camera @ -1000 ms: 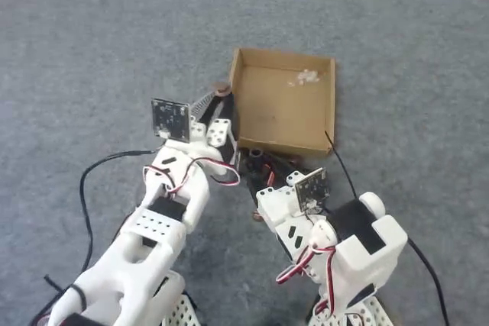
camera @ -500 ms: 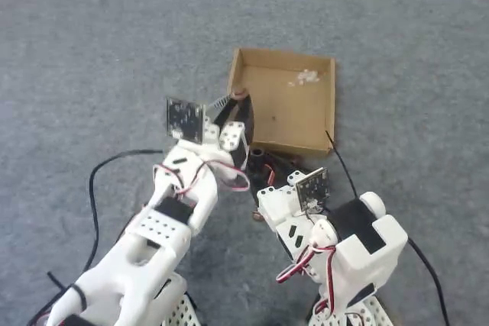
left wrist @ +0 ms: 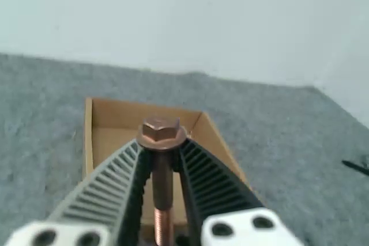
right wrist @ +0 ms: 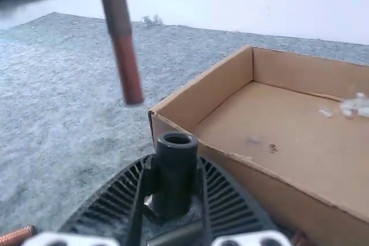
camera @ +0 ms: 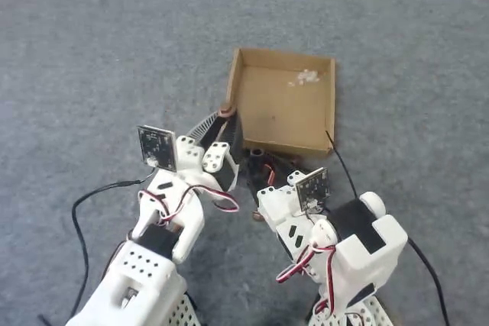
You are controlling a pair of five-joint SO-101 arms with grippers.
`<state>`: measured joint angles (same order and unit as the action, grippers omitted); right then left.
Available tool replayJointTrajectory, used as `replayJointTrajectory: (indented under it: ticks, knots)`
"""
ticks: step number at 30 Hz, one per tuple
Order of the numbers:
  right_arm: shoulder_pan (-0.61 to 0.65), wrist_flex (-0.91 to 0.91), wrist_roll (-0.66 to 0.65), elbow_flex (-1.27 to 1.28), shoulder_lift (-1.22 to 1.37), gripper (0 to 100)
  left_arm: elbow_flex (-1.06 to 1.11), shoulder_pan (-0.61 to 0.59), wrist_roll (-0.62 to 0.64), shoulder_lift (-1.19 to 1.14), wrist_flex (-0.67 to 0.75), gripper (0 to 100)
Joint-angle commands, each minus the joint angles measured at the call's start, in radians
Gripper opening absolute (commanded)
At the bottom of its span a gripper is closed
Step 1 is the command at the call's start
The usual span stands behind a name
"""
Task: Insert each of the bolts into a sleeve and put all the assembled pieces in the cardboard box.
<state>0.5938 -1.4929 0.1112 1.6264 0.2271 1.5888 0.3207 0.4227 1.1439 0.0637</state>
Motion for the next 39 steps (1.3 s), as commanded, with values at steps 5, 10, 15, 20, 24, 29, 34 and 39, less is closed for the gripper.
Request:
replayJointTrajectory:
  ticks: [5, 10, 15, 20, 24, 29, 34, 39]
  knots:
    - [0.002, 0.019, 0.002, -0.025, -0.002, 0.6, -0.148, -0.005, 0.017, 0.061, -0.252, 1]
    - [0.002, 0.021, 0.002, -0.026, -0.002, 0.6, -0.211, -0.005, 0.017, -0.008, -0.255, 1]
    - [0.001, 0.022, 0.002, -0.028, -0.002, 0.6, -0.384, -0.008, 0.017, -0.293, -0.259, 1]
    - [-0.001, 0.022, 0.002, -0.029, -0.002, 0.6, -0.481, -0.015, 0.014, -0.466, -0.267, 1]
    - [0.002, 0.021, 0.002, -0.025, -0.004, 0.6, -0.595, -0.012, 0.014, -0.47, -0.503, 1]
    - [0.033, 0.018, -0.084, -0.023, -0.004, 0.6, -0.794, -0.051, 0.012, -0.479, -0.827, 1]
    - [0.051, 0.019, -0.095, -0.029, -0.004, 0.6, -0.734, -0.052, 0.012, -0.48, -0.738, 1]
    - [0.068, 0.022, -0.095, -0.034, -0.004, 0.6, -0.639, -0.052, 0.012, -0.479, -0.62, 1]
